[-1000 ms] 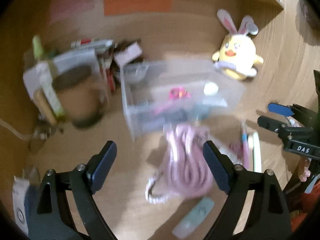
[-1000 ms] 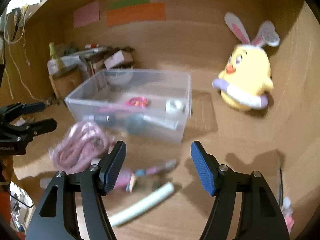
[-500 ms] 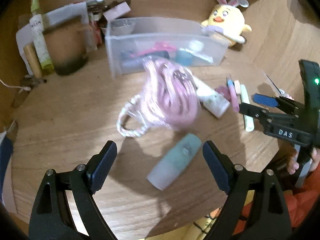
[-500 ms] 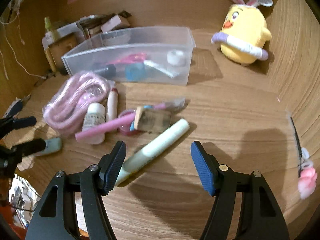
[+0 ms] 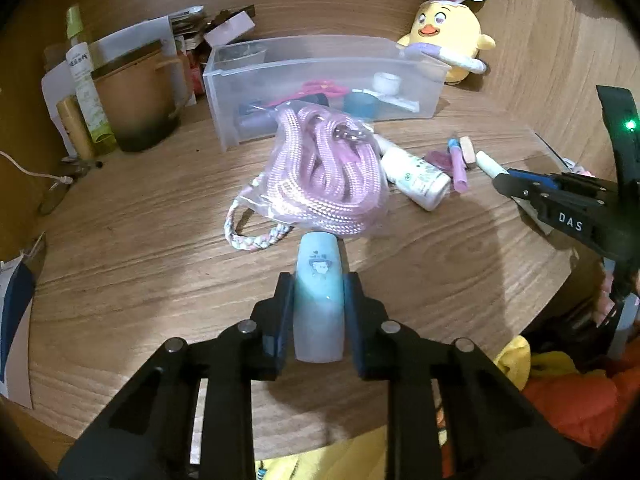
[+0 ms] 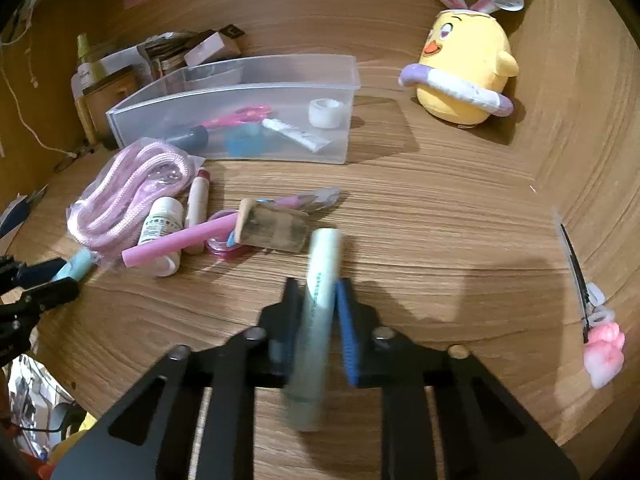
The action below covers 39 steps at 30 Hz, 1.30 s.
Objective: Organize objects
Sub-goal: 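Grasp the light blue bottle with the left tool while the right tool grasps the pale green tube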
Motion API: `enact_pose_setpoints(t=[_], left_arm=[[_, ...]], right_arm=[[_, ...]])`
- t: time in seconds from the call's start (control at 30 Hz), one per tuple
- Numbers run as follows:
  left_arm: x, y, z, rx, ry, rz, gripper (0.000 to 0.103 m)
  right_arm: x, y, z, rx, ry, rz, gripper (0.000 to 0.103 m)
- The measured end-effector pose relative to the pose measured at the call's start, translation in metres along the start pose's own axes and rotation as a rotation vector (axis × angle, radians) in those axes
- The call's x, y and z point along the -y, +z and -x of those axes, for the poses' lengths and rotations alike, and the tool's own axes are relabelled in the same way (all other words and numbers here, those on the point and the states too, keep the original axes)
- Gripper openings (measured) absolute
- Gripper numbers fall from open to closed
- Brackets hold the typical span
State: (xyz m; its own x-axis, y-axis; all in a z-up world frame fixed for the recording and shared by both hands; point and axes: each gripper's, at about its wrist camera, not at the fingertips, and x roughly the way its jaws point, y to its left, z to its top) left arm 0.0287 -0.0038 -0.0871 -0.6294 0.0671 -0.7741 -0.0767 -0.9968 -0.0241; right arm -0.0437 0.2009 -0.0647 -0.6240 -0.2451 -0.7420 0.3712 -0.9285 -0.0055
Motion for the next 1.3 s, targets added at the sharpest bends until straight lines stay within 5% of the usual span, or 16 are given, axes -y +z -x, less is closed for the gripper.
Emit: enact_pose_setpoints(t=[0.5,0.9,1.3], left_arm=[[-0.021,0.027,0.035,0.106,-0.051,0.112,0.024],[-0.030,0.097,0.040,0.260,-0.059,0.095,0.024],[-0.050,0.164,0.019,0.280,-0.080,0.103,0.024]], right_arm=[[0.022,0.020,0.036,0.116,0.029,-0.065,0.014],[0.008,0.073,0.055,0.260,0.075,-0.031,0.014],[-0.003,0.129,0.029,0.320,0.041,0.011,0.014]])
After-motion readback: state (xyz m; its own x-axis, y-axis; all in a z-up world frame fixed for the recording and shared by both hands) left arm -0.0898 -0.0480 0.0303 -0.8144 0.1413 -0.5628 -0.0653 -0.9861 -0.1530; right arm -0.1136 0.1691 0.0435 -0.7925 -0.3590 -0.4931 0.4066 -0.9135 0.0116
